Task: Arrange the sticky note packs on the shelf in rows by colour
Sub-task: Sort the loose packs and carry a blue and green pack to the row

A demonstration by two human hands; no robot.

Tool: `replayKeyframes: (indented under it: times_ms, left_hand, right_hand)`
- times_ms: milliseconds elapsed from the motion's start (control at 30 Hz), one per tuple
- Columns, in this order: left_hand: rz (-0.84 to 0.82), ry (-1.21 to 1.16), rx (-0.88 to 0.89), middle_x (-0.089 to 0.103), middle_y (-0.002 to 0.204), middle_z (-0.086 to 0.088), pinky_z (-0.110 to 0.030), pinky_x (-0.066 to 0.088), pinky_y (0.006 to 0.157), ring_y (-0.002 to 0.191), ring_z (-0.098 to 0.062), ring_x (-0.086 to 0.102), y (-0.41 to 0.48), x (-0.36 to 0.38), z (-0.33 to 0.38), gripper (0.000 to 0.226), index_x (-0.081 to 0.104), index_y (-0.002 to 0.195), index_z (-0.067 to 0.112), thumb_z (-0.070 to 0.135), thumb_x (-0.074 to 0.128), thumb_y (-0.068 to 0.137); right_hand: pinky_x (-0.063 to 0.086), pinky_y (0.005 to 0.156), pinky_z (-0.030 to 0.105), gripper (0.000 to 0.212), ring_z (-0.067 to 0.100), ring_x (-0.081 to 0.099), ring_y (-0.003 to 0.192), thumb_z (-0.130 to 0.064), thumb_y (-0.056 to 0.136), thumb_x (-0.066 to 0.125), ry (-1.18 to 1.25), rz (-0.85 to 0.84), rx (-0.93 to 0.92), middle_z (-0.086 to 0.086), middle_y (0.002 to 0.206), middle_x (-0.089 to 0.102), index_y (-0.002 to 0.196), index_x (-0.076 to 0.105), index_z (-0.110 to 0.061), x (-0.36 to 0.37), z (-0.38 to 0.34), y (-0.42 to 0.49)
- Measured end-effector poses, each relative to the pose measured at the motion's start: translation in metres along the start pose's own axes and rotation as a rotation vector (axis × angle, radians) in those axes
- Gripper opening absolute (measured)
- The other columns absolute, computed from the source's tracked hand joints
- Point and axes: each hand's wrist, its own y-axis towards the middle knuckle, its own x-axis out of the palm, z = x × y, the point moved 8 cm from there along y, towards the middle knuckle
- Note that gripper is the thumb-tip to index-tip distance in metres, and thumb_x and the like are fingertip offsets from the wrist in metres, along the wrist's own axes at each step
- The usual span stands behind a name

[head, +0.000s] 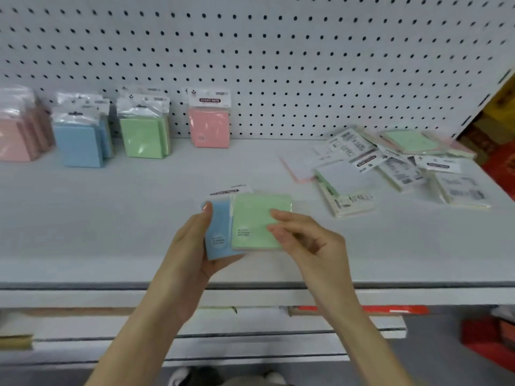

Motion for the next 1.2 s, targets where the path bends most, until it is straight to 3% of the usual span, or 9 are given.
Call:
replayKeyframes:
  times_ms: [233,300,367,433,600,733,833,1033,1200]
  left_hand:
    - [0.031,0.076,0.130,0.072,0.101,-0.012,-0.032,0.060,0.072,0.091,-0.026,0.070,0.009,-0.078,0.039,0.035,0.060,0.114,0.011,0.010,0.066,0.080]
    - [0.018,0.133,0.173,0.072,0.098,-0.012,-0.029,0.059,0.070,0.091,-0.028,0.070,0.016,-0.106,0.058,0.038,0.059,0.114,0.011,0.006,0.068,0.078]
    - [0.022,0.223,0.241,0.072,0.096,-0.012,-0.022,0.056,0.065,0.087,-0.025,0.070,0.022,-0.137,0.081,0.041,0.059,0.112,0.012,0.003,0.073,0.074]
    - [0.046,0.350,0.328,0.071,0.093,-0.010,-0.017,0.053,0.060,0.080,-0.018,0.069,0.026,-0.171,0.104,0.044,0.057,0.108,0.015,0.001,0.077,0.071]
    - [0.102,0.496,0.354,0.067,0.089,0.000,-0.018,0.054,0.058,0.072,-0.006,0.066,0.039,-0.248,0.125,0.055,0.053,0.101,0.027,0.002,0.084,0.063]
    - [0.080,0.593,0.289,0.068,0.093,0.006,-0.025,0.057,0.062,0.077,-0.005,0.066,0.057,-0.291,0.125,0.059,0.052,0.101,0.029,0.008,0.088,0.059]
    - [0.052,0.625,0.292,0.069,0.095,0.005,-0.032,0.057,0.067,0.081,-0.009,0.067,0.066,-0.302,0.129,0.061,0.053,0.100,0.027,0.008,0.090,0.055]
    - [0.032,0.606,0.345,0.068,0.089,0.011,-0.027,0.056,0.063,0.074,0.001,0.064,0.073,-0.317,0.135,0.064,0.053,0.100,0.029,0.014,0.093,0.052]
    - [-0.011,0.552,0.325,0.068,0.099,0.009,-0.030,0.057,0.071,0.083,-0.002,0.066,0.076,-0.319,0.131,0.065,0.053,0.103,0.029,0.017,0.092,0.053]
  right_hand:
    - [0.053,0.076,0.026,0.045,0.019,0.067,0.093,0.010,0.080,0.066,-0.022,0.031,-0.118,-0.005,0.120,0.060,0.104,0.064,-0.028,0.097,-0.001,0.006]
    - [0.056,0.072,0.027,0.055,0.013,0.068,0.084,0.012,0.078,0.066,0.036,0.072,-0.040,-0.013,0.108,0.066,0.115,0.054,-0.026,0.129,0.003,0.011]
    - [0.055,0.069,0.029,0.051,0.008,0.065,0.072,0.010,0.075,0.070,0.095,0.150,0.063,-0.017,0.089,0.069,0.109,0.051,-0.022,0.156,0.013,0.016]
    - [0.054,0.067,0.031,0.037,0.013,0.063,0.072,0.002,0.071,0.075,0.198,0.203,0.190,-0.002,0.088,0.065,0.096,0.054,-0.017,0.185,0.031,0.020]
    - [0.051,0.070,0.032,0.032,0.018,0.066,0.073,-0.024,0.057,0.076,0.403,0.114,0.419,0.009,0.082,0.068,0.084,0.064,-0.011,0.264,0.067,0.029]
    - [0.050,0.067,0.023,0.028,0.013,0.065,0.077,-0.033,0.066,0.070,0.284,0.022,0.361,0.003,0.086,0.072,0.089,0.073,-0.018,0.307,0.057,0.038]
    - [0.051,0.075,0.022,0.025,0.010,0.065,0.090,-0.019,0.081,0.069,0.111,-0.024,0.258,0.002,0.100,0.072,0.105,0.071,-0.024,0.326,0.042,0.050]
    - [0.052,0.073,0.026,0.030,0.010,0.065,0.084,0.001,0.081,0.067,-0.116,-0.121,0.075,-0.002,0.090,0.072,0.095,0.071,-0.025,0.344,0.019,0.057]
    - [0.052,0.070,0.024,0.027,0.012,0.066,0.081,0.005,0.079,0.068,-0.068,-0.058,0.016,0.000,0.085,0.072,0.090,0.071,-0.019,0.335,0.015,0.048]
